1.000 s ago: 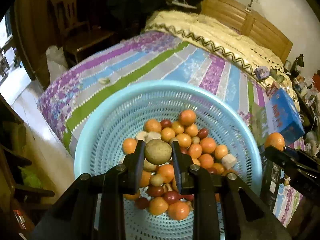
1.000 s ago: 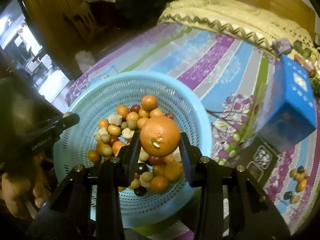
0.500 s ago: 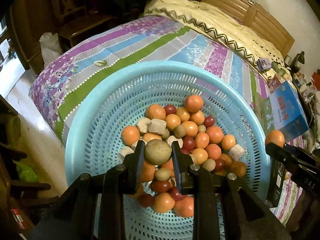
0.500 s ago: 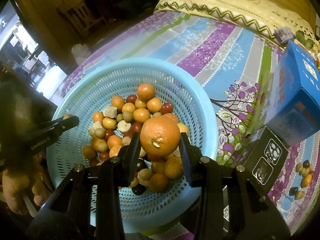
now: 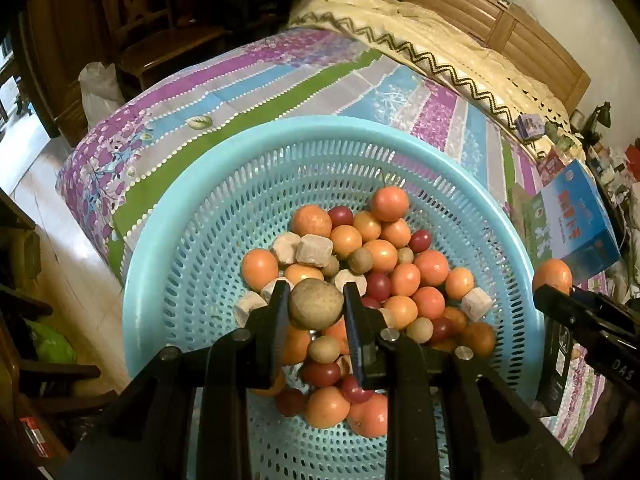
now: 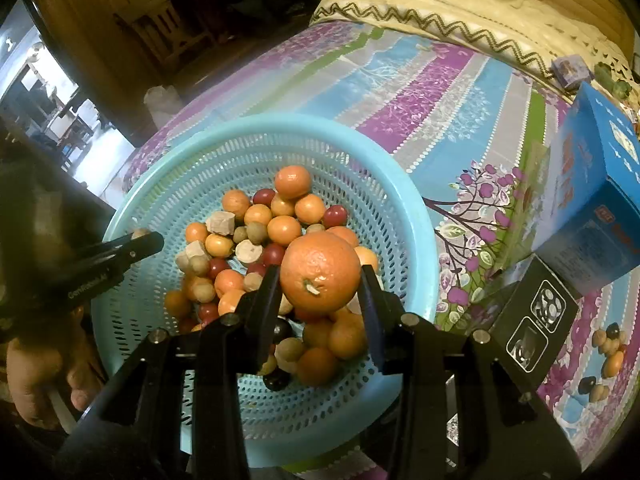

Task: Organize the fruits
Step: 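Open both tools to drop the orange and tan fruit into the basket, then move both tools back toward the remaining fruits on the bed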

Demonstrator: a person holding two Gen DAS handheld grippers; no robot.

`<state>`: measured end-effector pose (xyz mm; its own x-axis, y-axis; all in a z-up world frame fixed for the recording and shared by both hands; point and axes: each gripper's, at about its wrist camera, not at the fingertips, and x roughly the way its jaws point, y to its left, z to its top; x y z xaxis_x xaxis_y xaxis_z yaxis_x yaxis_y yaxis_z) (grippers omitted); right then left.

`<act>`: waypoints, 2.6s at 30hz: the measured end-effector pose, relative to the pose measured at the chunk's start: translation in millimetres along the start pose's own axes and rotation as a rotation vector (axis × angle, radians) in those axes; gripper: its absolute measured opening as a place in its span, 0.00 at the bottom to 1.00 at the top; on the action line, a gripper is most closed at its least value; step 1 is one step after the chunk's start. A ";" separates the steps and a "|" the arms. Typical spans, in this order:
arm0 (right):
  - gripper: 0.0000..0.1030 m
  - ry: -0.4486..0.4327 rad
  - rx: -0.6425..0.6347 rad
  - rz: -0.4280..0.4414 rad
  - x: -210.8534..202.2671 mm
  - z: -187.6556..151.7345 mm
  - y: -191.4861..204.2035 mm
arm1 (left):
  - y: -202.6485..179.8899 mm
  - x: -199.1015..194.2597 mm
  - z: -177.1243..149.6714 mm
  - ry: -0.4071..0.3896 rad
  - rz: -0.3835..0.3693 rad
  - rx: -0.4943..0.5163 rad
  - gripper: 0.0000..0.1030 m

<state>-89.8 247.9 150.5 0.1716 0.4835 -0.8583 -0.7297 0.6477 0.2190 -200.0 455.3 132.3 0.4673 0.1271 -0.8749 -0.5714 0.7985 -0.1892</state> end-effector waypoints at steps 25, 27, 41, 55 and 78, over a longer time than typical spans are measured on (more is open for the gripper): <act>0.69 -0.092 -0.083 -0.059 -19.1 2.1 9.8 | -4.9 4.4 -0.9 0.002 0.007 0.012 0.66; 0.69 -0.113 -0.094 -0.080 -24.0 2.5 10.6 | -5.8 3.4 -0.8 -0.001 0.007 0.012 0.66; 0.69 -0.273 -0.141 -0.192 -79.7 -10.3 6.1 | -31.7 -41.6 -5.9 -0.113 -0.018 0.038 0.68; 1.00 -0.919 -0.307 -0.585 -270.7 -106.4 23.1 | -101.6 -207.5 -47.3 -0.777 0.030 0.100 1.00; 0.79 -0.518 0.251 -0.623 -237.2 -257.2 -220.5 | -400.2 41.2 -179.3 -0.120 -0.418 0.672 0.80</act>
<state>-139.8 -161.0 186.5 0.8196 0.1638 -0.5490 -0.2434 0.9670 -0.0749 -73.1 35.5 92.0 0.6444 -0.2290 -0.7296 0.1782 0.9728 -0.1480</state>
